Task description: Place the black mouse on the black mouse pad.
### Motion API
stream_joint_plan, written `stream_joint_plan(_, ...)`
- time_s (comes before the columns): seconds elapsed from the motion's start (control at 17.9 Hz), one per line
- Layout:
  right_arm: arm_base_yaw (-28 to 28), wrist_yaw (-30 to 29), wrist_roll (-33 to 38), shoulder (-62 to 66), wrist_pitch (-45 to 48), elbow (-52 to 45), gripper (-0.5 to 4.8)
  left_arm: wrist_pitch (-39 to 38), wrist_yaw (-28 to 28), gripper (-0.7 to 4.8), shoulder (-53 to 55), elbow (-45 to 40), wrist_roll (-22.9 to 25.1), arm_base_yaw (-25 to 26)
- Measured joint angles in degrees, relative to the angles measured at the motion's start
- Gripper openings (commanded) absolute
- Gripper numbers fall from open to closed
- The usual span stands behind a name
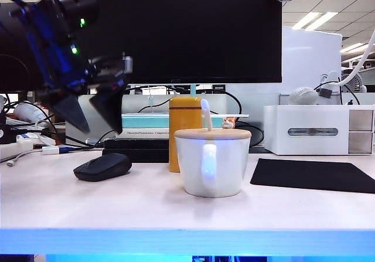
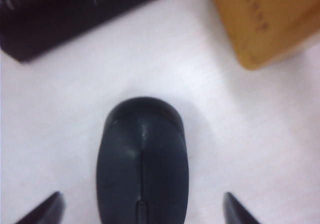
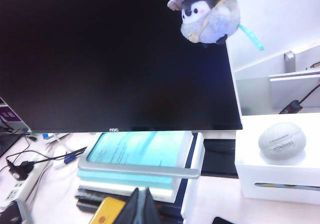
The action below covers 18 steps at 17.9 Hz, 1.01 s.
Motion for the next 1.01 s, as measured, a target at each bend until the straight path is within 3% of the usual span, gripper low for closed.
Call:
stream_joint_plan(0.78,1.4,-0.68,-0.02,0.02,0.09,0.0,-0.01,3.48,-0.66,4.79,7.17,0.13,-0.59,-2.12)
stream_joint_plan(1.01,1.4,-0.68,-0.02,0.02,0.11,-0.02,-0.01,1.44,-0.5,4.79,8.46,0.09,-0.59,-2.16)
